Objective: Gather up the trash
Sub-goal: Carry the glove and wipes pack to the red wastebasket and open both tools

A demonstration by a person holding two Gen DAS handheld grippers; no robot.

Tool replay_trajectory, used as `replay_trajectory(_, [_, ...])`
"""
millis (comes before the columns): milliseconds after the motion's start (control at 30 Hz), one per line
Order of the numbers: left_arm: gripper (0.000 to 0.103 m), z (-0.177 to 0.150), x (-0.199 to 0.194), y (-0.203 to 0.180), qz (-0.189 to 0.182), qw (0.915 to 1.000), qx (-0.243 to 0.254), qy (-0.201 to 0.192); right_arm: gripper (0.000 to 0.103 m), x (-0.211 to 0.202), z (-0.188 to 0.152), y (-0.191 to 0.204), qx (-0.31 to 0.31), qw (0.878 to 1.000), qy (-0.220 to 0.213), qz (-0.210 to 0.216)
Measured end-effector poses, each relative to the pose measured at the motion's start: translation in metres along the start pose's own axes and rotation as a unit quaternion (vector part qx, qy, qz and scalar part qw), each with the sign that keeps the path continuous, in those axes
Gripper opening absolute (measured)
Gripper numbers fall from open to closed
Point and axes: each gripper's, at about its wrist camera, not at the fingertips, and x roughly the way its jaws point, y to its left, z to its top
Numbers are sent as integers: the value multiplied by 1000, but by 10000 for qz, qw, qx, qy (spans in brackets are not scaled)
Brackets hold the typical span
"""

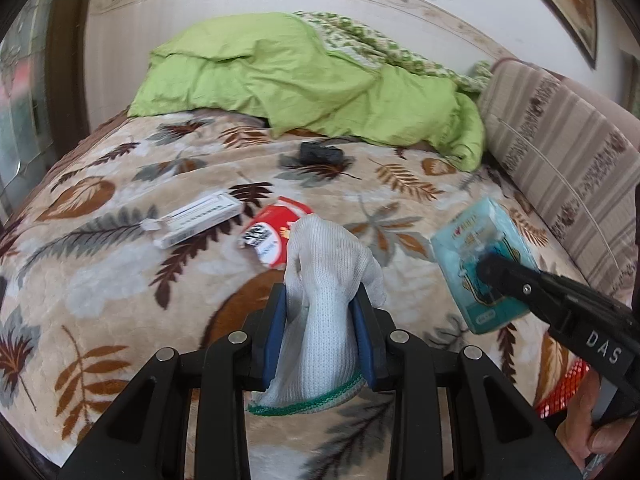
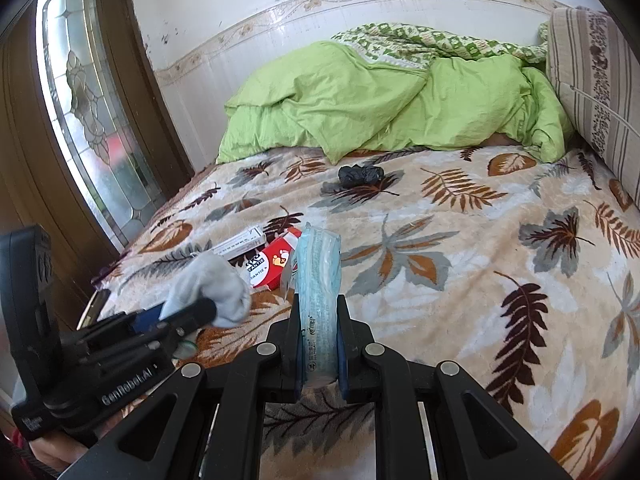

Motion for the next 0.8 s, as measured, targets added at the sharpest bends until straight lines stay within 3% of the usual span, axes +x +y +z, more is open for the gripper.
replay_trajectory(167, [31,-4,-13,-37,-450,9987,241,63,13,-48,-9,-22,368,9989,-285,74])
replay_trajectory(367, [31,-8,-32,-107,-1150,9893,891,73,13,-132,-36,-72,607,9955,-600,-414])
replay_trajectory(533, [31,-10,-43,-172,-1849,9731,1362,177,13,-207,-64,-126,1058,9839,-829,-1178])
replay_trajectory(800, [31,-22,-43,-269,-2750,9403,1937,521,13,-292,-105,-200,1943,9499,-937,-2264])
